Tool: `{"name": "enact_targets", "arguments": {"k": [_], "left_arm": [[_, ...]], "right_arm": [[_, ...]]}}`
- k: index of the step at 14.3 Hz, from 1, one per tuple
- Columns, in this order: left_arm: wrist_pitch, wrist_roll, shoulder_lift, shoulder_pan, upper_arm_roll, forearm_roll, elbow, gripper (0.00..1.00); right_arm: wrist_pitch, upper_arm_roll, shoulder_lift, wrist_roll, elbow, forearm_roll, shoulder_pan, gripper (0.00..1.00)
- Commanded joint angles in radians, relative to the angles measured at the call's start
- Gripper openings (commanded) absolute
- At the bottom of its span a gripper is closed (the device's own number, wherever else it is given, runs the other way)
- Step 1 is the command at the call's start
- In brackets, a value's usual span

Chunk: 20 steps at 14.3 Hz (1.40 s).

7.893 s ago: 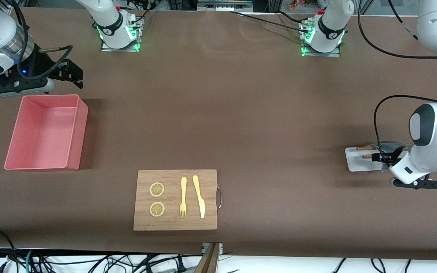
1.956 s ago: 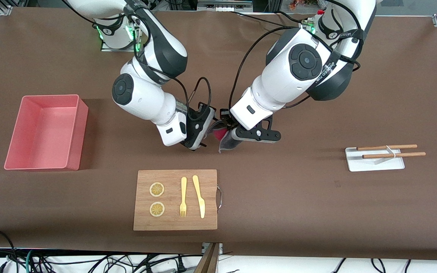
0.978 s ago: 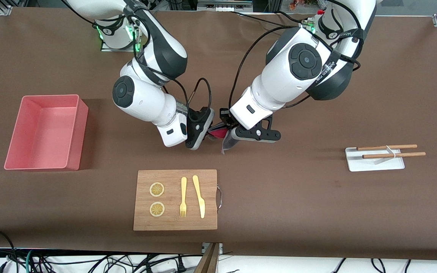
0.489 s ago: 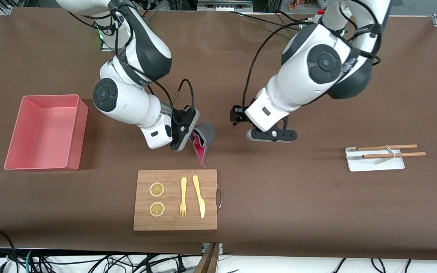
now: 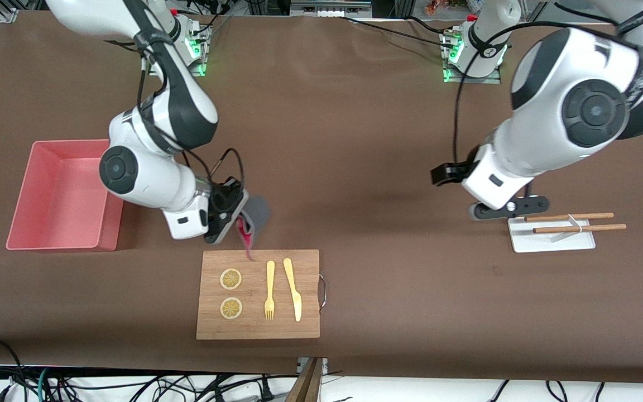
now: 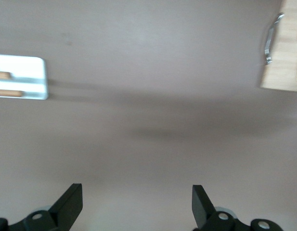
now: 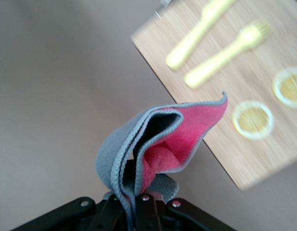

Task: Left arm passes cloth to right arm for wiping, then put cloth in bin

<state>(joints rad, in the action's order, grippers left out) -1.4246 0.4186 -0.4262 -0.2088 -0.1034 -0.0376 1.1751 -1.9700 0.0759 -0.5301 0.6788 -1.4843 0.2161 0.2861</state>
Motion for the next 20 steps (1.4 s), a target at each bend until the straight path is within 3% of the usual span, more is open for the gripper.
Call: {"name": "enact_targets", "arguments": {"k": [1,6,8,9,10,12,15,20], "left_arm": [[0.065,-0.188,0.03,0.119,-0.01,0.059,0.0,1.0],[0.035,-0.406,0.024,0.232,-0.001,0.061,0.03,1.0],[-0.104,-0.426,0.108,0.232,0.027,0.062,0.177,1.0],[-0.217,-0.428,0.182,0.229,0.042,0.064,0.299,1.0],[-0.326,-0.426,0.249,0.229,0.047,0.064,0.404,1.0],[-0.398,-0.423,0.309,0.229,0.063,0.064,0.481,1.0],[-0.408,-0.419,0.354,0.23,0.065,0.067,0.514,1.0],[-0.396,-0.419,0.345,0.23,0.057,0.085,0.502,1.0]], "right_arm": [[0.019,0.013,0.062,0.051,-0.12,-0.058,-0.102,0.0],[0.023,0.013,0.102,0.085,-0.266,-0.239,-0.28,0.0],[0.011,0.013,0.087,0.077,-0.307,-0.258,-0.292,0.0],[0.002,0.016,0.061,0.058,-0.309,-0.256,-0.288,0.0],[-0.027,0.027,0.038,0.009,-0.309,-0.256,-0.277,0.0],[-0.117,0.035,-0.01,-0.06,-0.307,-0.251,-0.213,0.0],[-0.179,0.035,-0.037,-0.239,-0.292,-0.242,-0.089,0.0],[-0.181,0.035,-0.065,-0.559,-0.217,-0.241,0.08,0.0]]}}
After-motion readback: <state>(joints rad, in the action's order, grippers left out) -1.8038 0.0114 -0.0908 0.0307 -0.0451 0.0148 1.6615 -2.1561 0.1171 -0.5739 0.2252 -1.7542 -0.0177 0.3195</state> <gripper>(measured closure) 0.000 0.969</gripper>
